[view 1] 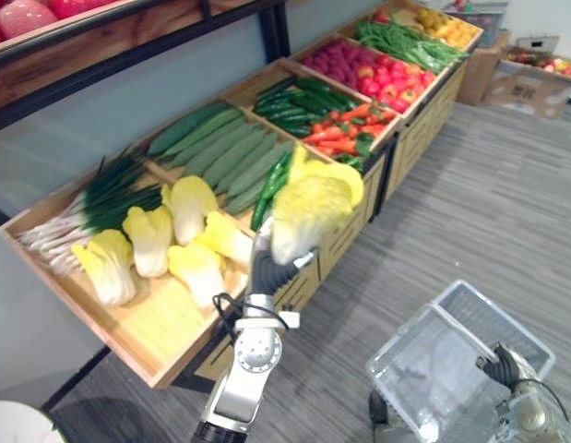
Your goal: Pick vegetable in the basket
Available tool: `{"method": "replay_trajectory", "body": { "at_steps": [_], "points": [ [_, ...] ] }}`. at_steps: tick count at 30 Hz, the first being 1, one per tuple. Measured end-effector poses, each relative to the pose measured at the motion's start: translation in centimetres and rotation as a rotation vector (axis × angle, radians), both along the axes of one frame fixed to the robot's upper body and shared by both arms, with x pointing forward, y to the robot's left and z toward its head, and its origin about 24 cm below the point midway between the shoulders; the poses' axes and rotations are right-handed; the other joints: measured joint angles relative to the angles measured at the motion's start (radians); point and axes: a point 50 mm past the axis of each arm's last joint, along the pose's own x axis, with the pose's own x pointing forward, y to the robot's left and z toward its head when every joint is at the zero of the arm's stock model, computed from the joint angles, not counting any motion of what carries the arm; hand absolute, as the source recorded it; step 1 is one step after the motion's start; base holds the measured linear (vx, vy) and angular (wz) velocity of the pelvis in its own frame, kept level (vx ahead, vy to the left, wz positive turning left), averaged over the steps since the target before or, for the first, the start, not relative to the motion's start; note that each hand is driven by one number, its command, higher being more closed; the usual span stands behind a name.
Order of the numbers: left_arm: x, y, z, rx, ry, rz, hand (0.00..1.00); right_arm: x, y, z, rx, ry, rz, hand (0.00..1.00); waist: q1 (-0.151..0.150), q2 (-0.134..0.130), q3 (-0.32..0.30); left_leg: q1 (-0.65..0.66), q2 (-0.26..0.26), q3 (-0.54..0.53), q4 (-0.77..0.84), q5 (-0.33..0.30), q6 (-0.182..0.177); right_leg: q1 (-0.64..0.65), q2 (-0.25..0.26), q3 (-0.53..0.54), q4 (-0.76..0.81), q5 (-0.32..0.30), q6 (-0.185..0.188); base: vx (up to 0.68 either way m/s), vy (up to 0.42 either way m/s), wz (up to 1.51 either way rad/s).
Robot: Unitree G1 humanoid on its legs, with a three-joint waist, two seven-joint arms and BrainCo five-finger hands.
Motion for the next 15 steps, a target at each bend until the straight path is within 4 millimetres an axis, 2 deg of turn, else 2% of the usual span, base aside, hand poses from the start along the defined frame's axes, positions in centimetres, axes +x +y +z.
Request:
{"method": "replay_trajectory", "body": {
  "at_steps": [6, 12, 15],
  "points": [
    [-1.3, -4.1, -0.6, 0.018, 0.046, -0.285, 1.0, 0.9, 0.3, 0.4, 0.02, 0.011, 0.042, 1.0, 0.0, 0.0, 0.0, 0.015, -0.026, 0.036, 0.004, -0.02, 0.015, -0.007, -0.015, 0.047, 0.0, 0.016, 0.015, -0.01, 0.02, -0.2],
    [-3.2, -6.6, -1.8, 0.074, 0.108, -0.49, 1.0, 1.2, -0.3, 0.9, -0.001, 0.006, 0.042, 1.0, 0.002, 0.0, 0.0, 0.019, -0.051, 0.047, 0.007, -0.034, 0.033, -0.007, -0.038, 0.064, 0.0, 0.024, 0.027, -0.04, 0.013, -0.06],
    [-4.5, -7.5, -3.2, 0.05, 0.187, -0.571, 1.0, 1.8, -0.2, 1.2, -0.002, -0.01, 0.042, 1.0, 0.002, 0.0, 0.0, 0.02, -0.056, 0.056, 0.016, -0.042, 0.037, -0.009, -0.042, 0.075, 0.0, 0.025, 0.031, -0.03, -0.009, -0.08]
  ]
}}
